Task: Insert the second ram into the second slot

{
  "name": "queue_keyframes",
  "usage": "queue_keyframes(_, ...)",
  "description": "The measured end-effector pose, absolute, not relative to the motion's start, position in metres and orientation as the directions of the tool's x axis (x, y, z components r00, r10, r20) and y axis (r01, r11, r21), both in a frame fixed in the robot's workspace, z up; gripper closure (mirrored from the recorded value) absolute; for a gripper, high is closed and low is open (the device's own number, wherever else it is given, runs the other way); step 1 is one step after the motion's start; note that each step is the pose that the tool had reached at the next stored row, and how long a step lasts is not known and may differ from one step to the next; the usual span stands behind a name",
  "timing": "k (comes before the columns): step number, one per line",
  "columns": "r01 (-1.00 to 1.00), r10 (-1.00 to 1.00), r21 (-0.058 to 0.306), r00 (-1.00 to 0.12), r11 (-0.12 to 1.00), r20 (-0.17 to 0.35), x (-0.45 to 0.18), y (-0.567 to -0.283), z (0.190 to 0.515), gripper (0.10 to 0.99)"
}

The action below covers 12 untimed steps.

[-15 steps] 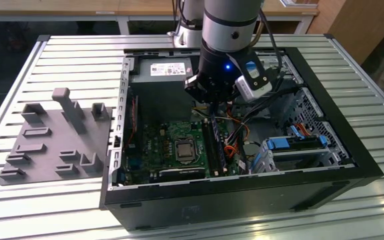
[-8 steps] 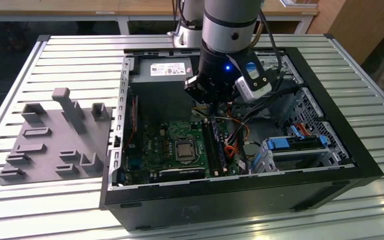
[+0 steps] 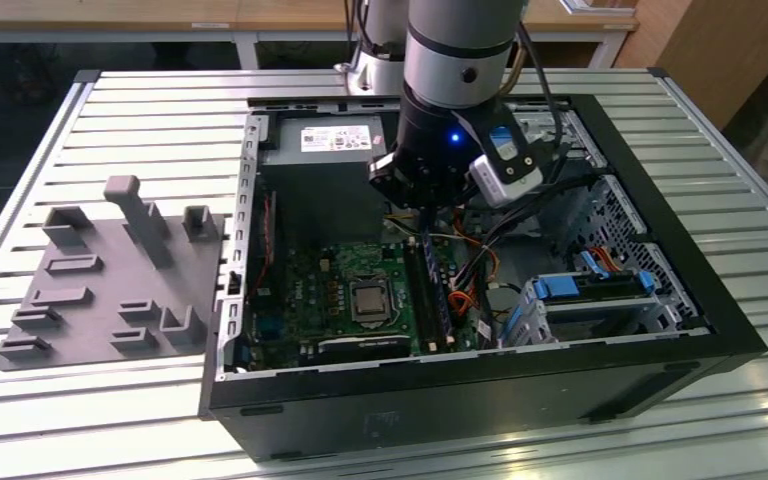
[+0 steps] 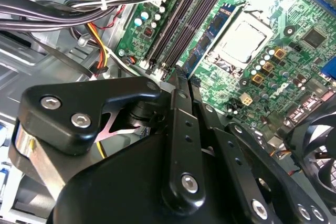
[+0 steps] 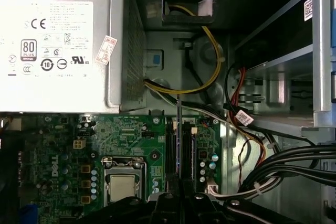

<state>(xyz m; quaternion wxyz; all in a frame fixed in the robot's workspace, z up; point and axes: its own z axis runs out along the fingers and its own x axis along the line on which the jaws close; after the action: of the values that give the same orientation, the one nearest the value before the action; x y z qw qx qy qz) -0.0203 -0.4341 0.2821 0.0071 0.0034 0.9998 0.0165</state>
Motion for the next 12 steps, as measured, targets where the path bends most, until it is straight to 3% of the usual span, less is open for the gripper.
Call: queue_keyframes(12,0.007,0.007,0.033,-1.0,0.999,-0.014,-0.0203,-0.4357,0.2788,0.949)
